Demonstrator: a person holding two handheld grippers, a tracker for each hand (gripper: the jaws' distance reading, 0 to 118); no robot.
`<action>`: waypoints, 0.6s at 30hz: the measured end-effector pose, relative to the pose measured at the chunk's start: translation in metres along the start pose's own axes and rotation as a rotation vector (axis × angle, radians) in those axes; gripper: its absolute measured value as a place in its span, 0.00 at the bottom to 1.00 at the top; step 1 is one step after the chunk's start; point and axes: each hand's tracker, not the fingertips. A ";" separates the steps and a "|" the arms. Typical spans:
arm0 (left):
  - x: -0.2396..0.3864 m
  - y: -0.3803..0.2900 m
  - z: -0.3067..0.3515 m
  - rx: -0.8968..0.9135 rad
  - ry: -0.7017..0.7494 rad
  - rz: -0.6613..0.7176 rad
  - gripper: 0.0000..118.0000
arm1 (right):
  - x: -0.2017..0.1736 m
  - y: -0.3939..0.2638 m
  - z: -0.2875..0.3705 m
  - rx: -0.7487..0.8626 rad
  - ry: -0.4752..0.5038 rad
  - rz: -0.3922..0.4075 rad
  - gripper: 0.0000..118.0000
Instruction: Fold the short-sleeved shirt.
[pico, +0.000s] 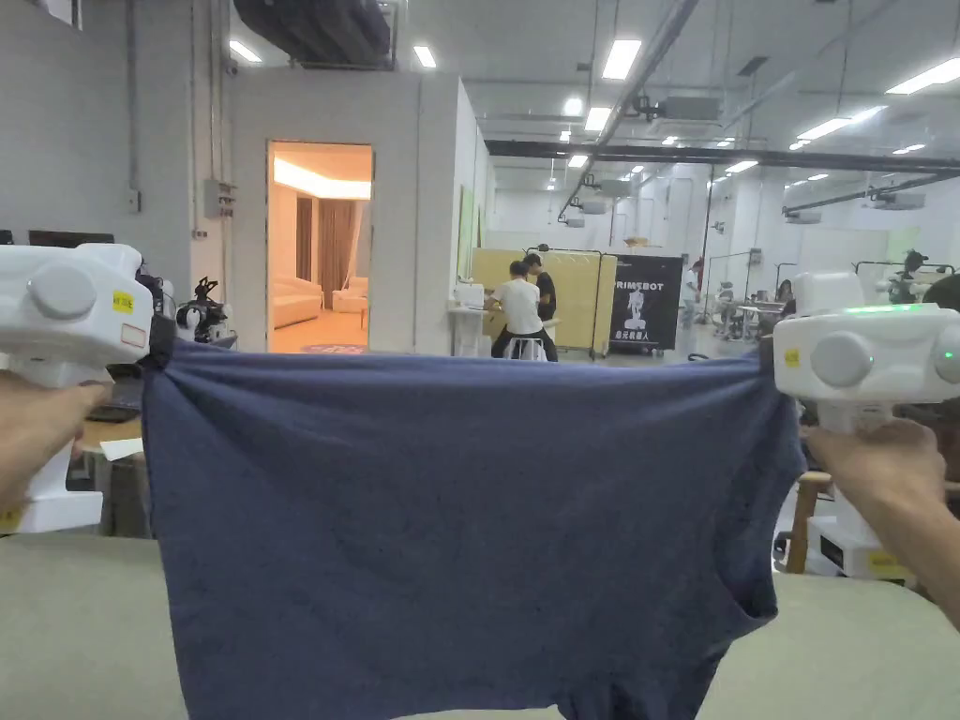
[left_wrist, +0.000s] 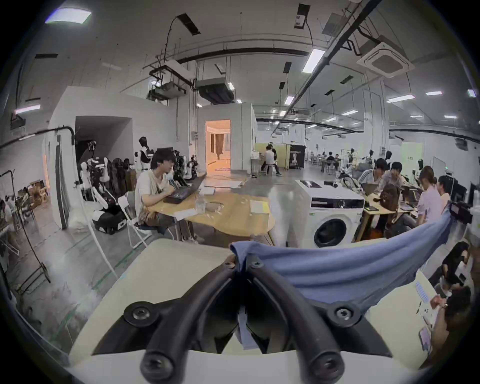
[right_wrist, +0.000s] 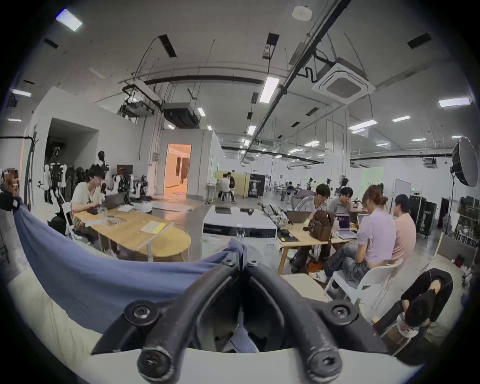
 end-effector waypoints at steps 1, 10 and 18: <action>0.000 -0.014 0.000 -0.014 -0.004 0.006 0.00 | 0.000 -0.015 0.002 -0.023 0.001 0.007 0.00; 0.009 -0.127 0.043 -0.076 -0.045 -0.004 0.00 | 0.009 -0.117 0.065 -0.130 -0.013 0.024 0.00; 0.006 -0.219 0.116 -0.098 -0.075 0.000 0.00 | 0.021 -0.190 0.149 -0.189 -0.011 0.016 0.00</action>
